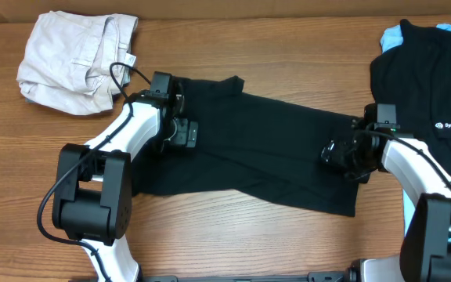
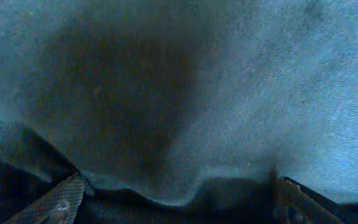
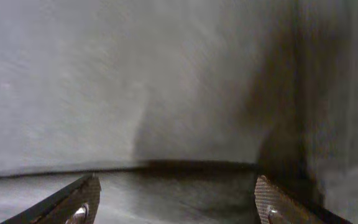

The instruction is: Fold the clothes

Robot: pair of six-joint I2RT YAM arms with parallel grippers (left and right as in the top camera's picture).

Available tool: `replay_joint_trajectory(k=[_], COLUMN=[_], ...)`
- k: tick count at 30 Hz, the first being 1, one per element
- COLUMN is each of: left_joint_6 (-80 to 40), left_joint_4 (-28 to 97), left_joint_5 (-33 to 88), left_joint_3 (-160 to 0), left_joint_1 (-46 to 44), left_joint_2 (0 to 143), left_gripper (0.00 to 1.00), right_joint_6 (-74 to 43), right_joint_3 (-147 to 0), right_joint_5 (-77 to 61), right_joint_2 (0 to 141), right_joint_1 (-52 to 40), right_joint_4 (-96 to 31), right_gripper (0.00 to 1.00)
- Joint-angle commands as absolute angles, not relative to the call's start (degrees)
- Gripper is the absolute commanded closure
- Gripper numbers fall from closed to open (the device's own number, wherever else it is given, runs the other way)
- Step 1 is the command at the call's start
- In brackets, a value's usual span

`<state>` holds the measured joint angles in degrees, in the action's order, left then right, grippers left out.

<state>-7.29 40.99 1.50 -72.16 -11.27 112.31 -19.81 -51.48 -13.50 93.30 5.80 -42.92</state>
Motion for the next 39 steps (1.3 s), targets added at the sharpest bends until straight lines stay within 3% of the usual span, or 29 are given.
replay_joint_trajectory(k=[1, 16, 20, 25, 29, 34, 39], left_joint_6=[-9.43, -9.41, -9.41, -6.42, -3.95, -0.34, 2.87], left_joint_4=[46.52, 55.57, 57.69, 60.40, 53.78, 38.37, 30.89], left_joint_5=[-3.84, -7.31, -4.49, 1.98, 4.47, 4.47, 4.47], left_joint_3=[-71.31, -71.42, -75.46, -93.06, -101.03, -101.47, -101.60], left_joint_1=[-11.27, -11.44, -11.44, -11.66, -12.16, -13.15, -13.19], left_joint_2=[115.02, 114.74, 112.49, 110.30, 110.32, 112.79, 120.84], left_gripper=[0.00, 0.00, 0.00, 0.00, 0.00, 0.00, 0.00], right_joint_6=[-19.49, -19.70, -19.35, -15.73, -14.52, -14.52, -14.48], right_joint_3=[-51.79, -52.27, -57.74, -73.76, -80.88, -82.19, -82.08], right_joint_5=[-12.93, -11.66, -11.62, -11.64, -11.62, -11.62, -11.57], right_joint_2=[93.62, 93.23, 92.31, 92.31, 92.31, 92.47, 92.60], right_joint_1=[5.74, 5.74, 5.74, 5.74, 5.74, 5.74, 5.72], right_joint_4=[-44.31, -51.96, -54.78, -62.39, -62.52, -59.35, -58.89], right_gripper=[0.16, 0.16, 0.14, 0.11, 0.11, 0.11, 0.11])
